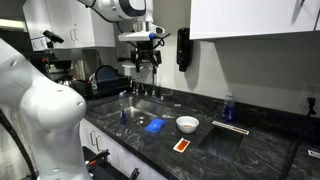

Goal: Put the ketchup packet into the white bowl

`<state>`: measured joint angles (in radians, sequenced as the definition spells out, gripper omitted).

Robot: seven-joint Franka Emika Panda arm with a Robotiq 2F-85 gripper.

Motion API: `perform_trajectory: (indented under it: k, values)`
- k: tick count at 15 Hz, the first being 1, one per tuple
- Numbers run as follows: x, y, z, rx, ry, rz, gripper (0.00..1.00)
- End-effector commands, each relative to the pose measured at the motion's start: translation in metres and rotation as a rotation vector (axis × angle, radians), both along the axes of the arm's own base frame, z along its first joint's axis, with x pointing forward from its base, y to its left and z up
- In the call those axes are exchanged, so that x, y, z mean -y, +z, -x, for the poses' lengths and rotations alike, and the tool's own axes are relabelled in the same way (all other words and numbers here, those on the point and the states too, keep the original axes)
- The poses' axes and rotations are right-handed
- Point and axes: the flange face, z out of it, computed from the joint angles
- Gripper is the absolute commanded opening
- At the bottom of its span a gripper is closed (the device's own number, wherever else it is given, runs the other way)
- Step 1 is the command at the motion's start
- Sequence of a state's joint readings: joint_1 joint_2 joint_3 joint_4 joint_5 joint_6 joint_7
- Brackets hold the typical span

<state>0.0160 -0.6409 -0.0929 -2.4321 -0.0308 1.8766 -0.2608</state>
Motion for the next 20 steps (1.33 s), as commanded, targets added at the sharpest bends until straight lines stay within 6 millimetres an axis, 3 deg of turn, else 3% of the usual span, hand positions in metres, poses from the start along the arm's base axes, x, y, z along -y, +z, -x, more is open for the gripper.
perform_trajectory:
  k: [1,6,9,16,20]
  values:
    - [0.000,0.001,0.000,-0.001,0.000,0.000,1.00]
    - [0.000,0.001,0.000,-0.001,0.000,0.000,1.00]
    - [0.014,-0.017,-0.008,-0.005,-0.040,0.038,1.00]
    - [0.088,-0.071,-0.016,-0.091,-0.173,0.125,1.00]
    - [0.114,-0.098,-0.004,-0.157,-0.209,0.086,1.00]
